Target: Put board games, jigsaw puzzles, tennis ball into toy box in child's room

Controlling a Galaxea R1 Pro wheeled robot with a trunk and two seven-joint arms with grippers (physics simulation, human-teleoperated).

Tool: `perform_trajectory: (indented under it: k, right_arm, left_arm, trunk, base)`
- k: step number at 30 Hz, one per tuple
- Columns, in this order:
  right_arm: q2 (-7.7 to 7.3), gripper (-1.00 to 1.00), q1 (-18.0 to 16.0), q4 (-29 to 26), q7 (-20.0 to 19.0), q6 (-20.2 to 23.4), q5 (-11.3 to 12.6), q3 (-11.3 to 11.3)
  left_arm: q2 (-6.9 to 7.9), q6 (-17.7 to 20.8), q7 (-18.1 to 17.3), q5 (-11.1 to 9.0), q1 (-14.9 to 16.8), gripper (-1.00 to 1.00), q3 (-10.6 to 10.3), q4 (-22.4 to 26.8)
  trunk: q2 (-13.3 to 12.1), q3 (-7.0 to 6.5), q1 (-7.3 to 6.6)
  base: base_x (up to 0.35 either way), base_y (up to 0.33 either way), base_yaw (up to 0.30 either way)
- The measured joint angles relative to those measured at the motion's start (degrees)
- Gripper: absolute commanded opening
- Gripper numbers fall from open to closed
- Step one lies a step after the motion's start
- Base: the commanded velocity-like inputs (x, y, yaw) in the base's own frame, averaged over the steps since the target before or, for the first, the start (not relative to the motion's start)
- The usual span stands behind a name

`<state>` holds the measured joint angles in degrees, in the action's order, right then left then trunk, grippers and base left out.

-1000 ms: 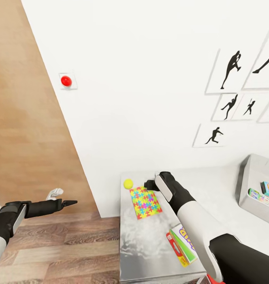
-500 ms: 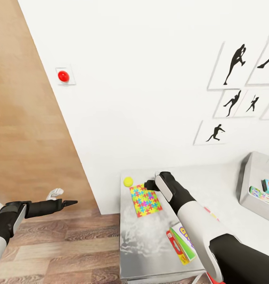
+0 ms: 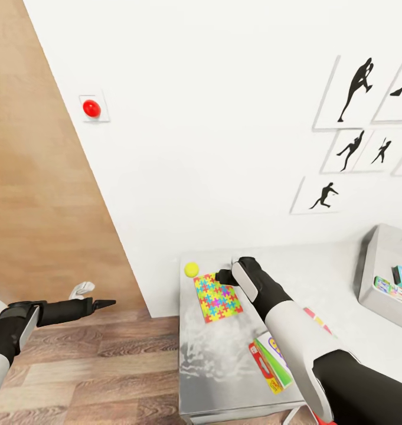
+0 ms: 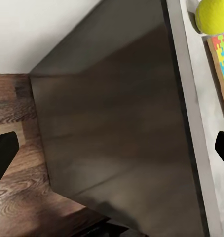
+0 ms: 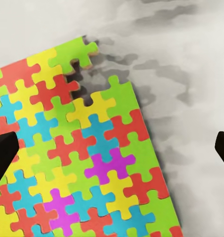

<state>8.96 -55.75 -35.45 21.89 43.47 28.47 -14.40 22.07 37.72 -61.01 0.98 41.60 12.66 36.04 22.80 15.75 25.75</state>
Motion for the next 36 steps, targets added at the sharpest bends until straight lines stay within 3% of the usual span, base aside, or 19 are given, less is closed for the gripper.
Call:
perform_trajectory:
  k: [9, 15, 36]
  right_arm:
    - [-0.01, 1.00, 0.01, 0.00, -5.76, -0.01, -0.10, -0.02]
    - [-0.04, 1.00, 0.03, 0.00, -7.61, -0.02, -0.28, -0.07]
    - [-0.22, 1.00, 0.07, 0.00, -8.13, -0.18, -0.51, -0.05]
  left_arm:
    - [0.00, 0.00, 0.00, -0.03, 0.01, 1.00, -0.01, -0.01]
    - [0.00, 0.00, -0.05, -0.01, 0.01, 1.00, -0.01, 0.00]
    - [0.01, 0.00, -0.09, -0.02, -0.01, 1.00, -0.01, -0.02]
  trunk:
    - [0.00, 0.06, 0.00]
    - [0.00, 0.06, 0.00]
    - [0.00, 0.06, 0.00]
  base:
    - [0.000, 0.000, 0.000]
    - [0.000, 0.000, 0.000]
    - [0.000, 0.000, 0.000]
